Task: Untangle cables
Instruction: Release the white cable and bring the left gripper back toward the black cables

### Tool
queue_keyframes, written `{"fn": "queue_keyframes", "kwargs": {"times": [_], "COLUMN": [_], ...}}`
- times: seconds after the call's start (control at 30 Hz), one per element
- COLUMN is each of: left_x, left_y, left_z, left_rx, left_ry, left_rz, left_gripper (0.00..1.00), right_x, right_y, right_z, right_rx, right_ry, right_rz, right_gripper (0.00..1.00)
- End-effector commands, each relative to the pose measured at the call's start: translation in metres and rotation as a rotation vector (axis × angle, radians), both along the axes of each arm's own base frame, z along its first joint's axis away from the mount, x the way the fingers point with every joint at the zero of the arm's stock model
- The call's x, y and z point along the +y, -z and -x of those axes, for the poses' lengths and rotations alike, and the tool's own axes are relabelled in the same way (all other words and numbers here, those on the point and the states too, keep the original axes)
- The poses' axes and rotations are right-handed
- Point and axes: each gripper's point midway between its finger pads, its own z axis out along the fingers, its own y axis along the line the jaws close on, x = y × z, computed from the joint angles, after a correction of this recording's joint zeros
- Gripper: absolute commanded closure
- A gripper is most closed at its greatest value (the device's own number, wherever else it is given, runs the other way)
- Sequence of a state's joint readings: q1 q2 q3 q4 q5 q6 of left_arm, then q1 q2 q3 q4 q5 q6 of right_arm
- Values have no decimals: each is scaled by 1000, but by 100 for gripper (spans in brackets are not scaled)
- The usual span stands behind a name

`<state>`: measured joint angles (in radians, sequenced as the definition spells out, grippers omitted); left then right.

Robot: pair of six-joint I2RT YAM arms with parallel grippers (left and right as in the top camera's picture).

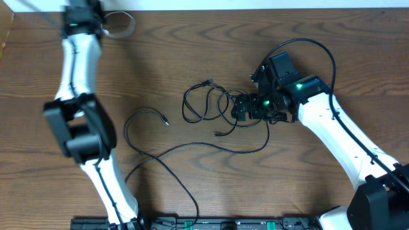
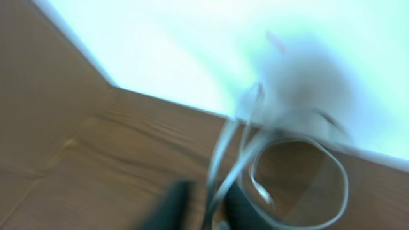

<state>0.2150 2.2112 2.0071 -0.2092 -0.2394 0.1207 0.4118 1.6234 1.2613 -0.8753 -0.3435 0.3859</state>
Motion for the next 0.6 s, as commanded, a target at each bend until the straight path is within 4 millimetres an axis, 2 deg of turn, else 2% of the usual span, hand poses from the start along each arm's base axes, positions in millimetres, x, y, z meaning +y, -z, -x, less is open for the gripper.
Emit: {"fn": "queue_keyframes", "kwargs": {"times": [0.0, 0.17, 0.3, 0.43, 0.57], "left_x": [22, 41, 43, 33, 12], "left_y": [-6, 34, 47, 43, 13], "left_z": [14, 37, 54, 68, 85], "left_rx": [0, 135, 188, 235, 210], "left_ry": [-80, -134, -182, -183, -205], "left_rz": [16, 70, 133, 153, 211], "left_gripper": [4, 4, 4, 4, 4], "right_x": [2, 4, 6, 4, 2], "right_y": [1, 0, 0, 1, 3], "right_z": [2, 4, 8, 12, 18], "right_rx": [2, 12, 30, 48, 71], "right_ry": [-7, -10, -17, -17, -17], "right_rz": [2, -8, -23, -15, -4], "right_gripper": [1, 1, 1, 1, 1]}}
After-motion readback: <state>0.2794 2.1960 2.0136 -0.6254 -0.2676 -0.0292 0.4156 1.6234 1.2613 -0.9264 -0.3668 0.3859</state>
